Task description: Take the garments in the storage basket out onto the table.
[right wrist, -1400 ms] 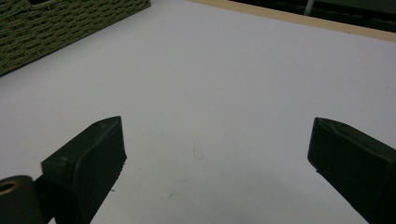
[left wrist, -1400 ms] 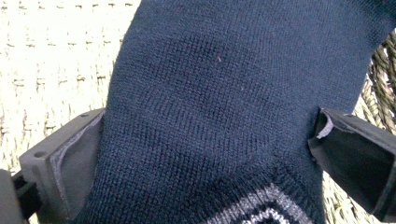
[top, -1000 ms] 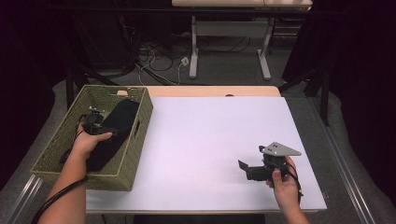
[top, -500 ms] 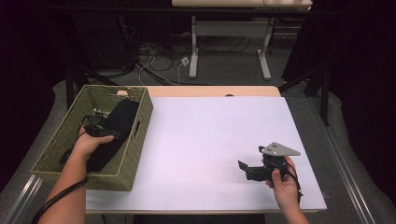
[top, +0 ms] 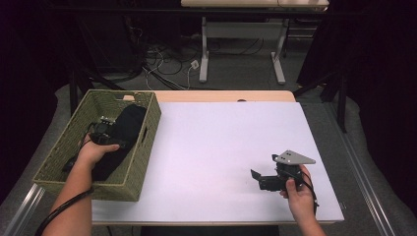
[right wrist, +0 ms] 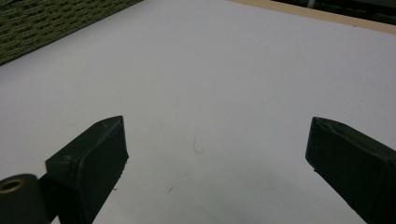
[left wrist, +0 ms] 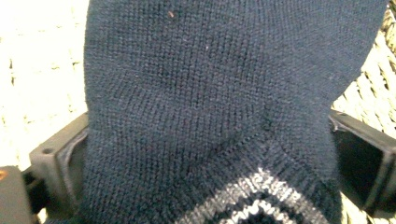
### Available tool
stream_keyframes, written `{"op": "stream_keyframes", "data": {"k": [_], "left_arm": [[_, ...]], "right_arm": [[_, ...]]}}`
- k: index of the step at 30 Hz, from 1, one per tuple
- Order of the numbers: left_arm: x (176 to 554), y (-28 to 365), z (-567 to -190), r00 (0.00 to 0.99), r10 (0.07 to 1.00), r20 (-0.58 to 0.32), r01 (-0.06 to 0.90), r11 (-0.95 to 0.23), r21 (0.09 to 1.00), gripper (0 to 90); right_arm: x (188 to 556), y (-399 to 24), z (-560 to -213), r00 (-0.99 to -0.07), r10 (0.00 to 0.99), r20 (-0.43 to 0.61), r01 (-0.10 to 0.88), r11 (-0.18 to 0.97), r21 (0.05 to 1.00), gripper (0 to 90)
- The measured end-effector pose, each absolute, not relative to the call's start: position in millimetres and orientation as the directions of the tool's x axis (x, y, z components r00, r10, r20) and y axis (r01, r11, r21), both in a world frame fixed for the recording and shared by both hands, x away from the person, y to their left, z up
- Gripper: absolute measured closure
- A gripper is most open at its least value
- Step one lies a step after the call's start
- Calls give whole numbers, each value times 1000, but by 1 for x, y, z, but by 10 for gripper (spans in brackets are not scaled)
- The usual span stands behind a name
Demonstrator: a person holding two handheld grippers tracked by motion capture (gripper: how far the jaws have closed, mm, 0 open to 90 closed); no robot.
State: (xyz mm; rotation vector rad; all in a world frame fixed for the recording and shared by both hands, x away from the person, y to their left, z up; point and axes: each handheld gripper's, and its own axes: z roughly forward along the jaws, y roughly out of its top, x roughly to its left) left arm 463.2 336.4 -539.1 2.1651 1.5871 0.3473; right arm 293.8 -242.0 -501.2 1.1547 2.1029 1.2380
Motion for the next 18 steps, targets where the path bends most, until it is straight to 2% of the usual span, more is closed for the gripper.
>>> {"op": "stream_keyframes", "data": {"k": [3,13,18], "left_arm": [[462,337,-538,311,950,-34,840,-258,477,107],[455,333,-533,330,944,-6,821,-284,496,367],[453,333,-531,336,942,1,813,-291,505,446]], "right_arm": [[294,-241,-502,-553,832,46,443,246,862,55],[294,-241,-503,-558,830,32,442,264,857,62],[295,-241,-503,-559,829,28,439,267,858,62]]}}
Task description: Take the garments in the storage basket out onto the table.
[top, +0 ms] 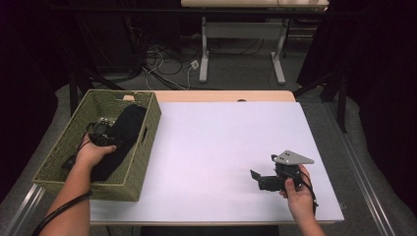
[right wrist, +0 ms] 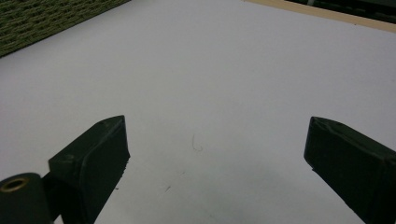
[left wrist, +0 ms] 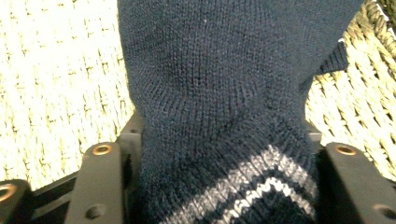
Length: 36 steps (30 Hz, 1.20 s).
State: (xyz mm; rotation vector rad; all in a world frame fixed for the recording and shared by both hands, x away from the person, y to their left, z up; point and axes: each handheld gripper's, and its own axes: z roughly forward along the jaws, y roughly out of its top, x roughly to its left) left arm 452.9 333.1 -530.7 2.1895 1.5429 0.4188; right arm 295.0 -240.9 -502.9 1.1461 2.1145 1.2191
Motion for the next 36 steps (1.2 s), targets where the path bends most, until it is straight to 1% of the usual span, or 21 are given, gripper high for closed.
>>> {"op": "stream_keyframes", "data": {"k": [6,11,19,28,36], "left_arm": [[452,332,-525,319,948,-7,820,-273,503,498],[451,334,-518,303,952,-33,822,-244,514,564],[448,334,-510,306,952,-29,812,-245,530,633],[443,334,-501,289,956,-45,801,-216,558,647],[435,336,-496,274,960,-64,770,-179,612,653]], "right_arm": [[295,-242,-504,-550,835,35,446,258,857,63],[295,-243,-504,-546,837,44,449,248,859,63],[296,-244,-503,-550,835,30,445,262,857,64],[296,-245,-504,-537,842,40,447,244,861,64],[296,-245,-505,-536,843,44,450,241,860,64]]}}
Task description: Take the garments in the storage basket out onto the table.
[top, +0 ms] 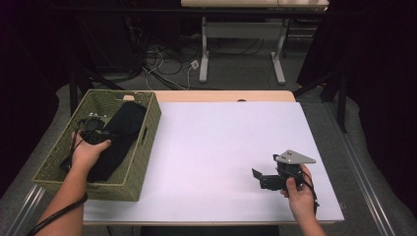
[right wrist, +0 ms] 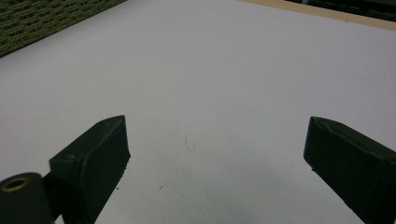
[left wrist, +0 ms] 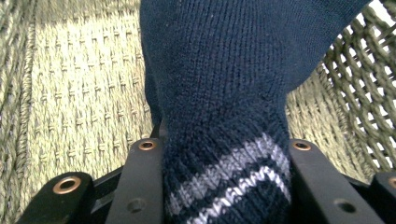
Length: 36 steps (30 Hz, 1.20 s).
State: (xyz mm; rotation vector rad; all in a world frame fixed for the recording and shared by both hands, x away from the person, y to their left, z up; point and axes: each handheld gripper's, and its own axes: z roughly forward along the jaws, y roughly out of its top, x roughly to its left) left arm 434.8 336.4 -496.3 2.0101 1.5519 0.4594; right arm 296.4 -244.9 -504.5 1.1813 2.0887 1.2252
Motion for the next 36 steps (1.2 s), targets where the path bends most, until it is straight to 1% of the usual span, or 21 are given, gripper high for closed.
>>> {"op": "stream_keyframes", "data": {"k": [7,15,36], "left_arm": [[428,339,-493,272,961,-55,738,-172,653,657],[420,341,-487,272,960,-70,706,-149,693,660],[403,342,-462,277,957,-84,616,-110,780,663]], "right_arm": [[297,-245,-505,-537,843,45,453,243,858,65],[296,-245,-505,-535,844,46,456,243,856,66],[296,-245,-505,-539,842,38,451,250,857,67]]}}
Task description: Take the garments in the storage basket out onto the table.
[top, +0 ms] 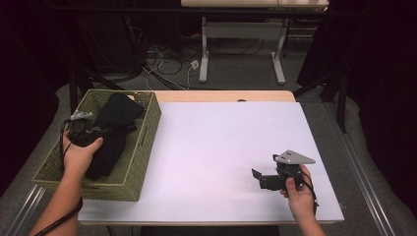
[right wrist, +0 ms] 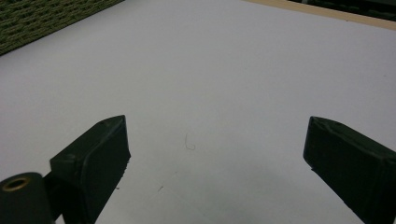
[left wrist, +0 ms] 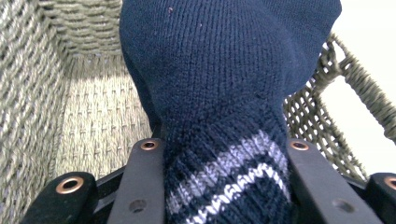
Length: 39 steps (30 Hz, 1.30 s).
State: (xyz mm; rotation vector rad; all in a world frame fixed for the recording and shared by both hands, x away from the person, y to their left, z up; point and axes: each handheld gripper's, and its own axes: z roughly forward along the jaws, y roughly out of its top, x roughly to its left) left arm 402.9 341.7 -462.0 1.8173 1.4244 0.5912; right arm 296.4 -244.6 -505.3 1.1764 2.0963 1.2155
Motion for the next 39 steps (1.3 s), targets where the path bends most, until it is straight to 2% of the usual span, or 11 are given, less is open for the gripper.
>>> {"op": "stream_keyframes", "data": {"k": [39], "left_arm": [[365,356,-419,247,956,-160,381,56,923,663]], "right_arm": [[296,-244,-505,-543,839,34,451,257,855,67]]}}
